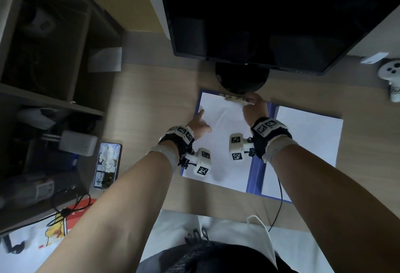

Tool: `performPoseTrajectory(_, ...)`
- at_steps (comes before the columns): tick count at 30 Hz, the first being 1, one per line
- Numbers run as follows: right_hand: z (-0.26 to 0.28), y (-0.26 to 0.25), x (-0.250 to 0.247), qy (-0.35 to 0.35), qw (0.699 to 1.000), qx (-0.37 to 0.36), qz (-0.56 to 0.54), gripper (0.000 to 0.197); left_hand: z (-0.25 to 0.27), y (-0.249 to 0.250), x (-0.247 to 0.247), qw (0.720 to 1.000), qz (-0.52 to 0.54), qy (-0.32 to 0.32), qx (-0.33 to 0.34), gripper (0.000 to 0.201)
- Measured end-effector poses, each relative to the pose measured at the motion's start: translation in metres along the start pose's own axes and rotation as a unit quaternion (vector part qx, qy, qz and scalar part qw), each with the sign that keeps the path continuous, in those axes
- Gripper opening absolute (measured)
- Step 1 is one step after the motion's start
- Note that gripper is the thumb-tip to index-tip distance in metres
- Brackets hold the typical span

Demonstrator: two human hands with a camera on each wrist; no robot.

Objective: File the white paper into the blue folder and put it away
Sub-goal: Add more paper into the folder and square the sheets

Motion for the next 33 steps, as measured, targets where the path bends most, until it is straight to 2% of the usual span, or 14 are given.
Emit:
performPoseTrajectory(3,0.008,-0.005,0.013,-0.057,0.998,-0.020,0.028,0.072,-0.003,0.000,-0.003,1.000,-0.017,-0.007,-0.004,0.086)
performPoseTrajectory(6,0.013,-0.010,0.023,-0.092,0.991,-0.052,0.087,0.080,-0.005,-0.003,-0.003,0.999,-0.029,-0.015,-0.007,0.087)
performPoseTrajectory(11,0.022,-0.018,0.031,-0.096,0.968,-0.097,0.212,0.082,-0.007,-0.007,-0.004,0.999,-0.012,-0.013,-0.029,0.092)
performPoseTrajectory(14,0.028,-0.019,0.035,-0.100,0.963,-0.110,0.224,0.090,-0.010,-0.010,-0.003,0.999,-0.008,-0.015,-0.044,0.096)
performPoseTrajectory(18,0.036,-0.019,0.034,-0.104,0.956,-0.140,0.235,0.097,-0.001,-0.001,-0.003,0.999,-0.003,-0.021,-0.028,0.093)
performPoseTrajectory(25,0.041,-0.023,0.043,-0.085,0.920,-0.168,0.343,0.095,-0.012,-0.008,-0.005,0.998,-0.011,-0.046,-0.033,0.090)
performPoseTrajectory(29,0.039,-0.029,0.052,-0.070,0.900,-0.173,0.394,0.091,-0.014,-0.008,-0.013,1.000,0.001,-0.023,-0.008,0.078)
performPoseTrajectory(33,0.040,-0.028,0.058,-0.059,0.880,-0.175,0.437,0.087,-0.011,-0.007,-0.011,0.999,0.026,-0.042,-0.014,0.084)
Point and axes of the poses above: each hand's wrist, its own z-axis away from the middle knuckle, its own x-axis out of the palm, y = z × x, the point moved 5 cm from there along -z, towards the middle knuckle, and after that the axes turned 14 degrees about y, right-handed, at the moved point
